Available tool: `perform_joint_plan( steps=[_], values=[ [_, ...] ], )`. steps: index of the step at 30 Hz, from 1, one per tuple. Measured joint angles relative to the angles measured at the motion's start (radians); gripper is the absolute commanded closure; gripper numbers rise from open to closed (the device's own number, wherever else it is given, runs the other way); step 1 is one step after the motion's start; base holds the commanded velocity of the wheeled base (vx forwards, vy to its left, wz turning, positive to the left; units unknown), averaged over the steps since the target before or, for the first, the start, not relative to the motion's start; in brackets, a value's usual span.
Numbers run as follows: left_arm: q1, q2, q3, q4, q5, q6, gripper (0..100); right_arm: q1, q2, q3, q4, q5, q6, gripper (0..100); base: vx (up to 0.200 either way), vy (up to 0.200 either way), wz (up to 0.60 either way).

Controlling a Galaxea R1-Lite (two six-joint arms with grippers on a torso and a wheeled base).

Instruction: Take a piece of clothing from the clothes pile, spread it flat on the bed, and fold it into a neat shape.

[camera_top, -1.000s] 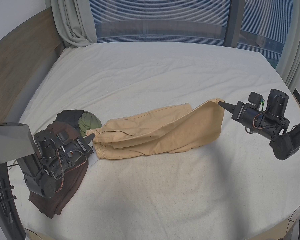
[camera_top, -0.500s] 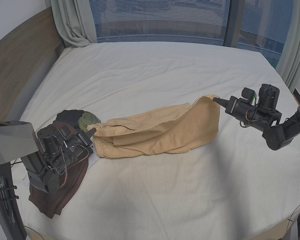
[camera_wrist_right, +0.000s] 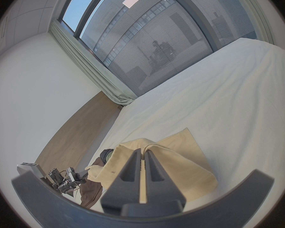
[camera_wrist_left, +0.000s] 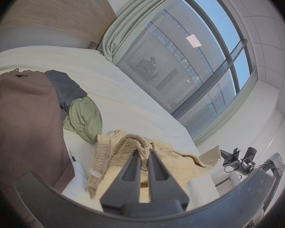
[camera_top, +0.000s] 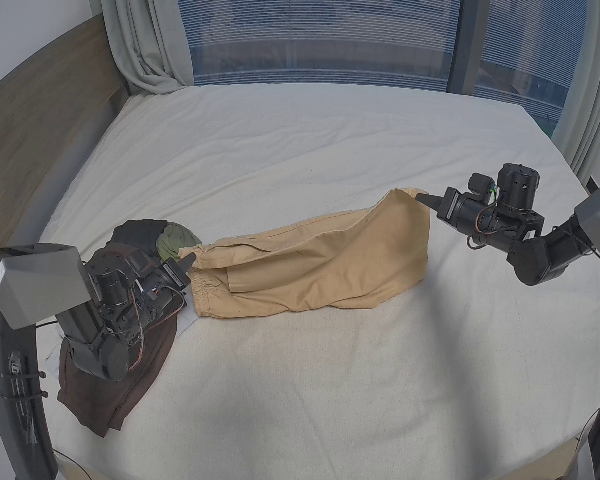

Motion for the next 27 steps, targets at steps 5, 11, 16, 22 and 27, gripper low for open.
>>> perform_joint_plan(
  steps=[5, 11, 16, 22, 27],
  values=[
    [0.001, 0.028, -0.044, 0.001, 0.005, -0.030, 100, -0.005, 0.045, -0.064, 0.020, 0.000, 0.004, 100, 0.000, 0.000, 0.00],
    [0.003, 0.070, -0.100, 0.001, 0.010, -0.042, 100, -0.006, 0.101, -0.139, 0.031, 0.000, 0.020, 100, 0.000, 0.000, 0.00],
    [0.005, 0.103, -0.140, 0.002, 0.020, -0.042, 100, -0.007, 0.149, -0.186, 0.047, 0.000, 0.021, 100, 0.000, 0.000, 0.00],
    [0.007, 0.125, -0.173, 0.002, 0.020, -0.043, 100, -0.004, 0.197, -0.222, 0.040, 0.000, 0.022, 100, 0.000, 0.000, 0.00],
    [0.009, 0.138, -0.189, 0.001, 0.021, -0.042, 0, -0.002, 0.221, -0.242, 0.038, -0.002, 0.023, 0, 0.000, 0.000, 0.00]
  ],
)
